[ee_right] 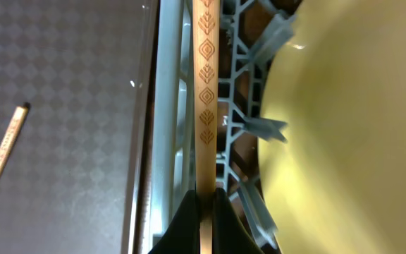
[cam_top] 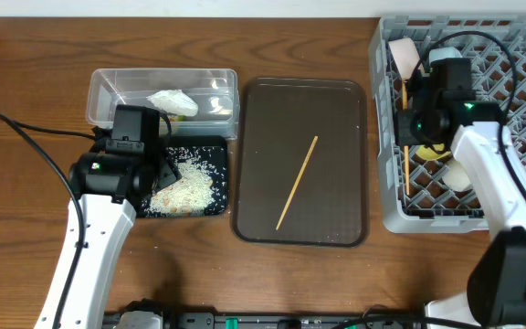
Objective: Sort waste into correct bins and load items into the dishwasher rack
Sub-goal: 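Carry the chopstick with the right gripper and drop it in the rack, then reach the right gripper back and grasp the second chopstick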
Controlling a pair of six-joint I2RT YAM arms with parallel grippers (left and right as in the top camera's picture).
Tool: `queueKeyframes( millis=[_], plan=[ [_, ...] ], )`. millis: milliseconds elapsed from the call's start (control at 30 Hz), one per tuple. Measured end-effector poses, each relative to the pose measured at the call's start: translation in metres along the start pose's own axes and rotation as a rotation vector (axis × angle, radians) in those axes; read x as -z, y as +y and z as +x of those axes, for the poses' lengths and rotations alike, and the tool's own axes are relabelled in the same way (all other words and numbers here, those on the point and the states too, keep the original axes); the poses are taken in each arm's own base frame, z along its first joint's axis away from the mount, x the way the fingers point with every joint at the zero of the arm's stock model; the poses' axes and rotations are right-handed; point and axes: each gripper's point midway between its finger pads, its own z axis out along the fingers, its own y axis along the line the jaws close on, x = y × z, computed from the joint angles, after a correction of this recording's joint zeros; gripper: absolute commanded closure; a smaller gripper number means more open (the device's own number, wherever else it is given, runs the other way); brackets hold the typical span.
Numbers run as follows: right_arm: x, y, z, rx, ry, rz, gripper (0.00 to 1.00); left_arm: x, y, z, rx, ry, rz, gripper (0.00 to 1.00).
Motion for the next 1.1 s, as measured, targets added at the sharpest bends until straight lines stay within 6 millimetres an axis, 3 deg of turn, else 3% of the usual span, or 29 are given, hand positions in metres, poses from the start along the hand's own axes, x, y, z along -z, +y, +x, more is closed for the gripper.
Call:
queueKeyframes(
  millis=[100,167,233,400,500,633,767,867,1100],
  plan=[
    [-0.007,0.000,0.001,-0.001,0.013,-0.001,0.88,0.000,0.000,0.000,0.000,-0.001,0.000,0.23],
    [-0.007,0.000,-0.001,-0.003,0.005,-0.001,0.75,0.000,0.000,0.000,0.000,-0.001,0.000,0.22],
    [-0.005,0.000,-0.004,-0.003,-0.004,-0.001,0.69,0.000,0.000,0.000,0.000,0.000,0.000,0.23],
    [0.016,0.008,-0.025,0.018,-0.083,-0.008,0.60,0.000,0.000,0.000,0.000,-0.001,0.000,0.23],
    [0.042,0.024,-0.043,0.045,-0.171,-0.024,0.57,0.000,0.000,0.000,0.000,0.000,0.000,0.22],
    [0.065,0.064,-0.051,0.096,-0.235,-0.089,0.50,0.000,0.000,0.000,0.000,-0.001,0.000,0.22],
    [0.061,0.119,-0.038,0.161,-0.201,-0.176,0.50,0.000,0.000,0.000,0.000,0.000,0.000,0.22],
    [0.046,0.155,-0.019,0.170,-0.131,-0.220,0.50,0.000,0.000,0.000,0.000,-0.001,0.000,0.22],
    [-0.012,0.193,0.041,0.095,0.113,-0.173,0.51,0.000,0.000,0.000,0.000,0.000,0.000,0.22]
  ],
)
